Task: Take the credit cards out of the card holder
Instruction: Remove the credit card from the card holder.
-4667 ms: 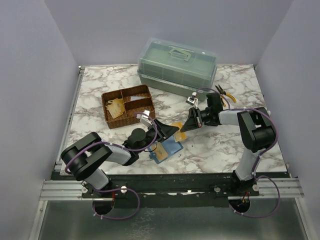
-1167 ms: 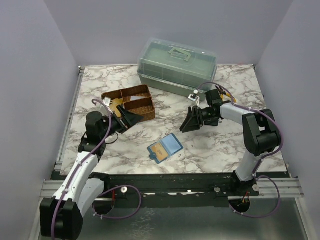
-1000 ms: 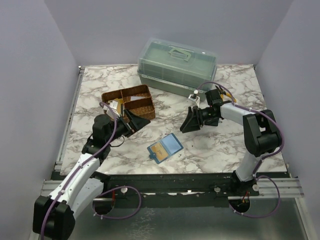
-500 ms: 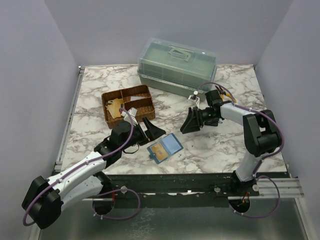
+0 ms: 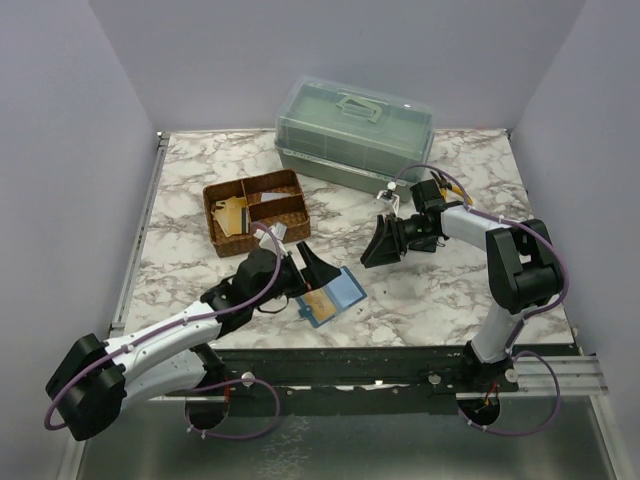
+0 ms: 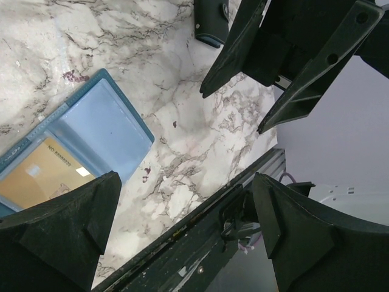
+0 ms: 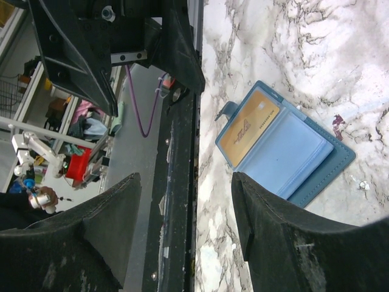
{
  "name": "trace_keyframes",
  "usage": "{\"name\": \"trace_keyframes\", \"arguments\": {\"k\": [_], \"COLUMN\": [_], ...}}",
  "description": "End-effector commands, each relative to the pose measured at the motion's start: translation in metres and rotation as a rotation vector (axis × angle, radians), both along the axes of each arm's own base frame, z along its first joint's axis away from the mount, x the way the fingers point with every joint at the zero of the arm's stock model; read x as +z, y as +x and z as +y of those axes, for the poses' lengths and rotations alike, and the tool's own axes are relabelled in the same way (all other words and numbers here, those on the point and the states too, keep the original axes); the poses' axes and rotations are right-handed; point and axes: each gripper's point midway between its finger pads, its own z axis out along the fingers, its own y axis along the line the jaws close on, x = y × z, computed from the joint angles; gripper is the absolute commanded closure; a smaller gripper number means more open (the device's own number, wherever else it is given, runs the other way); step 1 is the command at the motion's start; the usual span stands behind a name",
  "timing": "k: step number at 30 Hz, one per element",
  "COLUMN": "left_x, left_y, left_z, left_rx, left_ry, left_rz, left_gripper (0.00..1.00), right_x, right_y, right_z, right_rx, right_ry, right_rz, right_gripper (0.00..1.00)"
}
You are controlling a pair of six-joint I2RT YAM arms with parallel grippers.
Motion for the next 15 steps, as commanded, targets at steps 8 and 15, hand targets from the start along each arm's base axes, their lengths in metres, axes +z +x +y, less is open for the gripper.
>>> {"name": "trace_keyframes", "arguments": {"k": [8, 15], "left_x": [-0.012, -0.016], "left_y": [-0.004, -0.012], "left_z": [-0.004, -0.009], "left_rx": [0.036, 0.026], "left_ry": [0.015, 0.011], "left_rz": [0.001, 0.014], "left_gripper": [0.03, 0.03], "right_x": [0.007, 0.006], "right_y": [0.001, 0.001], "right_z": [0.003, 0.004], "right_rx": [0.008, 0.012], "right_ry": [0.005, 0.002], "right_rz": [-0.044, -0.044], "right_gripper": [0.33, 0.33]}}
